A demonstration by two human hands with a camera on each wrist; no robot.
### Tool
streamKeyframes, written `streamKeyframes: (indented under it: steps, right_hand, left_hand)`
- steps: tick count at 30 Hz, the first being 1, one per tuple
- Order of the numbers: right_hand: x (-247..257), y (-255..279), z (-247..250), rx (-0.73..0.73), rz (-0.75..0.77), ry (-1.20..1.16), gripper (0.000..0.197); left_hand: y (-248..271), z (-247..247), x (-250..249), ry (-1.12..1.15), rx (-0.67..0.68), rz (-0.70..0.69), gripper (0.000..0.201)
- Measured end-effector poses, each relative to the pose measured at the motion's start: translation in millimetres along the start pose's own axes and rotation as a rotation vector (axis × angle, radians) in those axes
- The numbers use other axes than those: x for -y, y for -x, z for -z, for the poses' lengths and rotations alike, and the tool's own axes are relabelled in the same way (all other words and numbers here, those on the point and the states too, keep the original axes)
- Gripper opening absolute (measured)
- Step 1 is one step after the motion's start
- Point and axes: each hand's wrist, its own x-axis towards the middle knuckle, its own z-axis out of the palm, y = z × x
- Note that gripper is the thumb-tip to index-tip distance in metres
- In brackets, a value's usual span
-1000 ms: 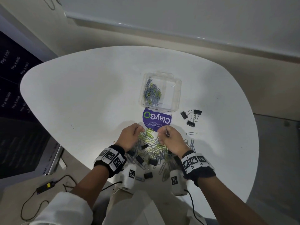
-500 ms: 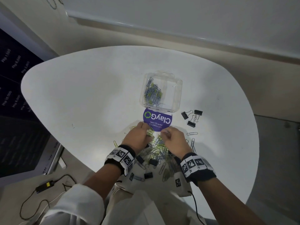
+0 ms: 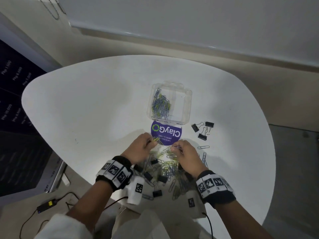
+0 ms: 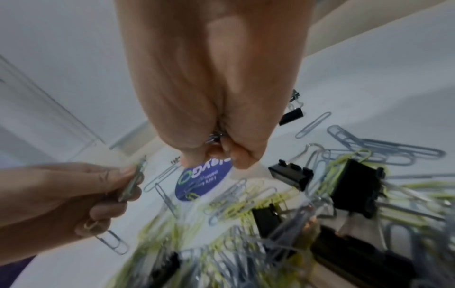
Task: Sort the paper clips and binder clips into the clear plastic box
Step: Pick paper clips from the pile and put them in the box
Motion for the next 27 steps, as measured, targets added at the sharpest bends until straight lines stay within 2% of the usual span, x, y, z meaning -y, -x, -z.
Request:
streamKeyframes:
  steps: [4, 8, 10, 13, 15, 18, 22, 25, 27]
  right_hand:
    - [14.5, 1.0, 18.1, 0.011, 0.02, -0.117, 0.013]
    - [37.8, -20.1, 34.3, -0.068, 0.048, -0.239, 0.012]
    - [48.9, -35.3, 40.8, -0.111, 0.033, -0.267, 0.014]
    - [64.8, -59.9, 47.9, -0.184, 0.008, -0.248, 0.018]
    - [74.3, -77.2, 50.7, -0.216, -0.007, -0.22, 0.017]
    - [81.7, -106.6, 48.5, -0.232, -0.034, -0.149, 0.025]
    - [83.9, -134.1, 34.4, -0.236, -0.066, -0.026, 0.024]
    - [85.2, -137.2, 27.6, -0.221, -0.05, 0.021, 0.021]
    - [84.4, -132.8, 28.2, -0.225, -0.054, 0.028, 0.022]
  left_hand:
    - [-6.4, 36.4, -39.1, 0.216, -0.026, 0.047, 0.029]
    - [-51.5, 56.6, -77.4, 0.281, -0.106, 0.049, 0.027]
    - [-77.7, 60.6, -85.2, 0.246, -0.087, 0.073, 0.035]
    - [-103.6, 59.0, -86.6, 0.059, -0.08, 0.144, 0.051]
    - [-107.5, 59.2, -86.4, -0.015, -0.115, 0.183, 0.048]
    - [-105.2, 62.3, -74.7, -0.009, -0.146, 0.186, 0.035]
    - [-94.8, 64.3, -56.8, 0.177, -0.226, 0.172, 0.033]
    - [-85.3, 63.5, -64.9, 0.41, -0.289, 0.207, 0.025]
    - [-88.0, 63.0, -74.7, 0.551, -0.337, 0.218, 0.028]
